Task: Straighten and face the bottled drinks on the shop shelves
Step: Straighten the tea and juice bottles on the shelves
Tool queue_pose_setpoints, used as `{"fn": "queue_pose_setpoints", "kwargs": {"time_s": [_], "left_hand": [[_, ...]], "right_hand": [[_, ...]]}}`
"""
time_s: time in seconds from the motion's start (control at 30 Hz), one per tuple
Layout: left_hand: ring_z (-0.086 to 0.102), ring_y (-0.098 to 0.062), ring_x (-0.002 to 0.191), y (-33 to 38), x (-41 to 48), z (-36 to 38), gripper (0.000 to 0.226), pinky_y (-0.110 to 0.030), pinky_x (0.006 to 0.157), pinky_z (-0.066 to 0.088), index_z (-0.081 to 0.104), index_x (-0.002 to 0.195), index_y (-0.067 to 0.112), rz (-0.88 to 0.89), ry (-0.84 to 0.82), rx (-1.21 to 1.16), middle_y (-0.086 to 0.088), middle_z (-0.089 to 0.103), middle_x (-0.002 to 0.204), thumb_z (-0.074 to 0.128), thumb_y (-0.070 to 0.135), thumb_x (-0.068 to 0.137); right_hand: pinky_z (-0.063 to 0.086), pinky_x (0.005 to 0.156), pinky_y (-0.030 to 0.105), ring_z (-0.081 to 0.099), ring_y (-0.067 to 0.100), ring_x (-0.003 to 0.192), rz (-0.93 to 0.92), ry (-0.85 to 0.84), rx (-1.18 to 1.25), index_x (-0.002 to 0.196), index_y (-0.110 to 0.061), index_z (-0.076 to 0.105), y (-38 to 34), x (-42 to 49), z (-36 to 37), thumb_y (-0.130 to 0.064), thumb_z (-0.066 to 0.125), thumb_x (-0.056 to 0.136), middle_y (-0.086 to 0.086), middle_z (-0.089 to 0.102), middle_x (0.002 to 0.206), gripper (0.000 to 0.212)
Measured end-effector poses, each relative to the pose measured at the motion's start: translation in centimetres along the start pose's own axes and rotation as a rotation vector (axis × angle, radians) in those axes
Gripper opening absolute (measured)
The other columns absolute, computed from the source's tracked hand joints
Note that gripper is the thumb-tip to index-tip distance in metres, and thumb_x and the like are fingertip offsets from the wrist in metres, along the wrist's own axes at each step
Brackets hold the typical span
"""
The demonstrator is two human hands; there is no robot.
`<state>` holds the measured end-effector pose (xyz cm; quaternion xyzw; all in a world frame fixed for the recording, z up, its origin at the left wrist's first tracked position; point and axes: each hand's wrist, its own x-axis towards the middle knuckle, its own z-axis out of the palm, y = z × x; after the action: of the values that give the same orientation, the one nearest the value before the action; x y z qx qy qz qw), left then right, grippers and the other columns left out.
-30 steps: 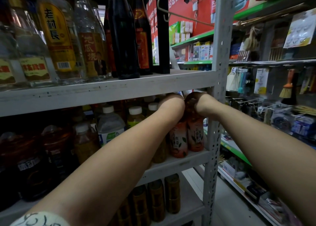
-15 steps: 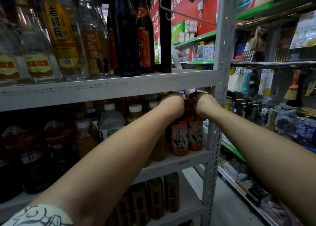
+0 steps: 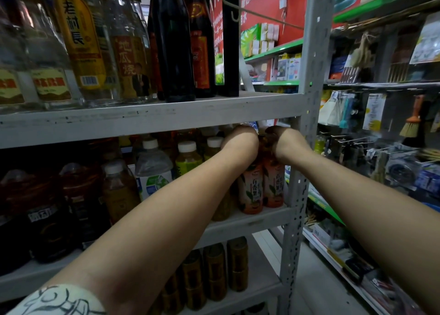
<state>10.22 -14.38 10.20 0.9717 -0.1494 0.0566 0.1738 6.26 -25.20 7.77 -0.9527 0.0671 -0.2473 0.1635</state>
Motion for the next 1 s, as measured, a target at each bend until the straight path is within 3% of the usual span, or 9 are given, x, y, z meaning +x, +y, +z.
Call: {"fn": "queue_pose_setpoints", "kwargs": {"time_s": [0.1, 0.27, 0.47, 0.6, 0.7, 0.77, 0.87, 0.93, 1.0], "left_hand": [[0.039, -0.020, 0.065, 0.0, 0.1, 0.0, 0.032, -0.035, 0.060, 0.038, 0.053, 0.122, 0.016, -0.025, -0.007, -0.025, -0.003, 0.044, 0.087, 0.058, 0.020, 0.091], [0.037, -0.021, 0.067, -0.2, 0.3, 0.5, 0.030, -0.037, 0.072, 0.037, 0.054, 0.118, 0.014, -0.023, 0.006, -0.019, -0.004, 0.036, 0.076, 0.059, 0.021, 0.090], [0.036, -0.020, 0.061, -0.3, -0.5, 0.5, 0.019, -0.036, 0.066, 0.037, 0.051, 0.106, 0.018, -0.008, 0.057, -0.026, -0.004, 0.037, 0.074, 0.060, 0.025, 0.091], [0.051, -0.017, 0.077, -1.4, -2.7, 1.1, 0.016, -0.032, 0.066, 0.045, 0.060, 0.105, 0.019, 0.105, 0.247, -0.058, 0.001, 0.055, 0.087, 0.058, 0.026, 0.091], [0.053, -0.015, 0.068, -3.1, -5.2, 1.1, 0.004, -0.023, 0.048, 0.035, 0.059, 0.086, 0.019, 0.234, 0.398, -0.083, 0.006, 0.048, 0.071, 0.058, 0.021, 0.089], [0.048, -0.014, 0.069, -4.9, -7.0, 0.5, 0.006, -0.023, 0.047, 0.033, 0.055, 0.088, 0.021, 0.284, 0.483, -0.073, 0.007, 0.043, 0.075, 0.060, 0.024, 0.085], [0.057, -0.021, 0.085, -9.0, -9.0, -0.5, 0.023, -0.037, 0.066, 0.052, 0.058, 0.108, 0.022, 0.313, 0.587, -0.011, 0.003, 0.055, 0.098, 0.057, 0.028, 0.086], [0.060, -0.024, 0.091, -11.8, -9.9, -1.6, 0.028, -0.040, 0.072, 0.053, 0.057, 0.114, 0.022, 0.320, 0.660, 0.022, 0.001, 0.058, 0.106, 0.056, 0.030, 0.087], [0.060, -0.026, 0.089, -13.8, -10.2, -2.8, 0.027, -0.037, 0.069, 0.051, 0.058, 0.112, 0.021, 0.289, 0.667, 0.055, 0.000, 0.059, 0.104, 0.055, 0.034, 0.087]], "right_hand": [[0.054, 0.070, 0.032, 0.063, 0.031, 0.090, 0.013, 0.022, -0.039, 0.125, -0.040, 0.053, 0.3, 0.1, 0.6, -0.028, 0.059, 0.083, 0.007, 0.066, 0.112, 0.044], [0.055, 0.074, 0.039, 0.062, 0.036, 0.090, 0.019, 0.113, 0.005, 0.124, -0.037, 0.056, 0.7, -0.4, 0.9, -0.021, 0.057, 0.085, 0.015, 0.066, 0.107, 0.043], [0.052, 0.076, 0.041, 0.060, 0.040, 0.094, -0.052, 0.169, -0.004, 0.128, -0.031, 0.054, 1.0, -1.2, 0.9, -0.025, 0.048, 0.093, 0.021, 0.064, 0.107, 0.036], [0.054, 0.077, 0.043, 0.061, 0.038, 0.091, 0.027, 0.120, 0.037, 0.123, -0.025, 0.059, 0.8, -1.3, 0.4, -0.030, 0.047, 0.094, 0.019, 0.065, 0.106, 0.031], [0.053, 0.077, 0.042, 0.060, 0.037, 0.093, 0.083, 0.142, 0.020, 0.114, -0.012, 0.062, 0.5, -1.5, 0.2, -0.030, 0.051, 0.091, 0.019, 0.065, 0.105, 0.031], [0.051, 0.072, 0.041, 0.059, 0.037, 0.089, -0.009, 0.287, 0.033, 0.102, -0.007, 0.063, -0.1, -2.3, 0.3, -0.024, 0.051, 0.089, 0.018, 0.064, 0.097, 0.024], [0.048, 0.066, 0.037, 0.057, 0.031, 0.081, -0.214, 0.465, 0.119, 0.094, -0.005, 0.066, -1.8, -3.9, 1.0, -0.014, 0.051, 0.082, 0.014, 0.062, 0.089, 0.021], [0.046, 0.062, 0.032, 0.056, 0.026, 0.077, -0.288, 0.444, 0.165, 0.089, -0.009, 0.065, -3.6, -4.3, 1.6, -0.022, 0.049, 0.080, 0.008, 0.061, 0.083, 0.022], [0.038, 0.056, 0.028, 0.053, 0.022, 0.073, -0.315, 0.321, 0.196, 0.079, -0.019, 0.057, -5.7, -3.8, 2.3, -0.034, 0.047, 0.082, 0.000, 0.055, 0.076, 0.018]]}}
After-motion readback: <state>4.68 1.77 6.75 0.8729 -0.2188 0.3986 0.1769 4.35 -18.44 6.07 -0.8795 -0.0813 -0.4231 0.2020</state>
